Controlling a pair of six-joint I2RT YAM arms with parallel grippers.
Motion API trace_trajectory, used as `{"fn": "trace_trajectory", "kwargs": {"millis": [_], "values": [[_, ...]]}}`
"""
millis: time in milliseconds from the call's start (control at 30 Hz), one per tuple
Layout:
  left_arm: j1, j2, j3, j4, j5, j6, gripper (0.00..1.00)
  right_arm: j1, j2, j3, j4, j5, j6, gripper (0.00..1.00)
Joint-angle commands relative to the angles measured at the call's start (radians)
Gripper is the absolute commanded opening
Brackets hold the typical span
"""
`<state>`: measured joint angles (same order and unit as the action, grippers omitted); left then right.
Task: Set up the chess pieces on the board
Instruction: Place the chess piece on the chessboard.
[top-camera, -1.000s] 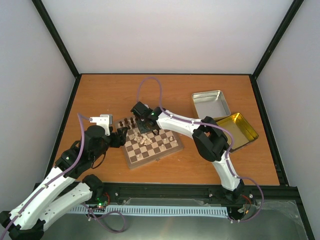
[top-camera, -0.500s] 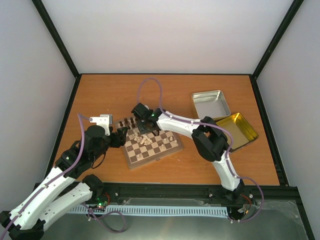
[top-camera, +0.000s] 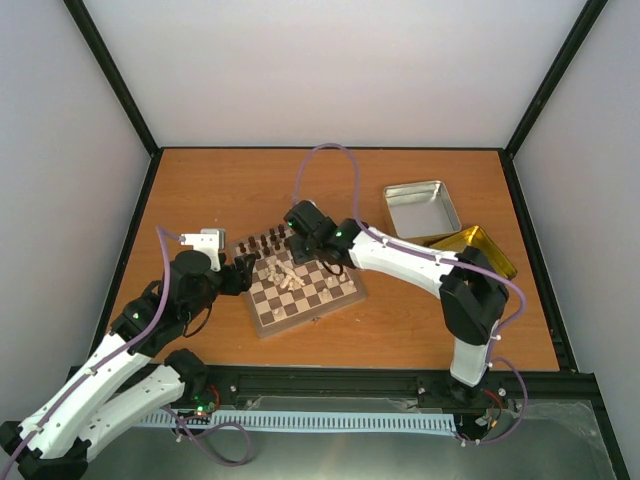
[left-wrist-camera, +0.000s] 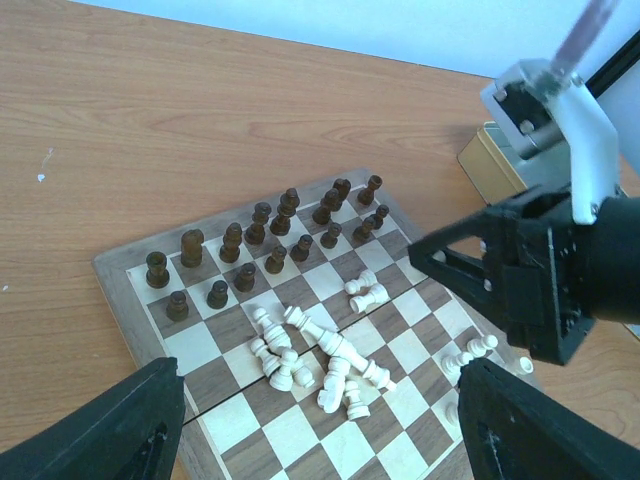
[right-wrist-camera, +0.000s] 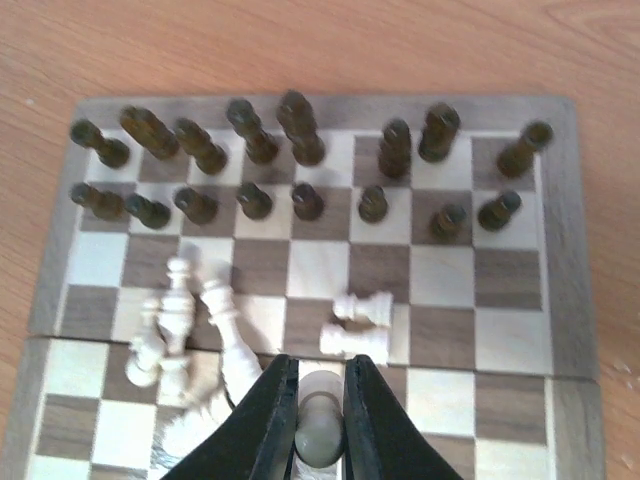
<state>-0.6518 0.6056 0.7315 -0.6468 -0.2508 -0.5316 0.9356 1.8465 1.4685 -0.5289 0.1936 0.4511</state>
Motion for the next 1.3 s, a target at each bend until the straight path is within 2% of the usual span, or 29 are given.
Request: {"fn": "trace_trajectory", "kwargs": {"millis": [0,300,1267], "values": [[0.003,0.000,0.003,0.016,-0.004,-0.005,0.76,-0.003,-0.037,-0.094,-0.029,0.039,0.027,0.13],[0.003,0.005,0.003,0.016,-0.002,-0.005,0.76,-0.003,-0.047,-0.209,-0.042,-0.025,0.076,0.13],[0.004,0.008,0.002,0.016,-0.001,-0.005,0.76,0.023,0.005,-0.221,-0.081,-0.098,0.046,0.16]]}}
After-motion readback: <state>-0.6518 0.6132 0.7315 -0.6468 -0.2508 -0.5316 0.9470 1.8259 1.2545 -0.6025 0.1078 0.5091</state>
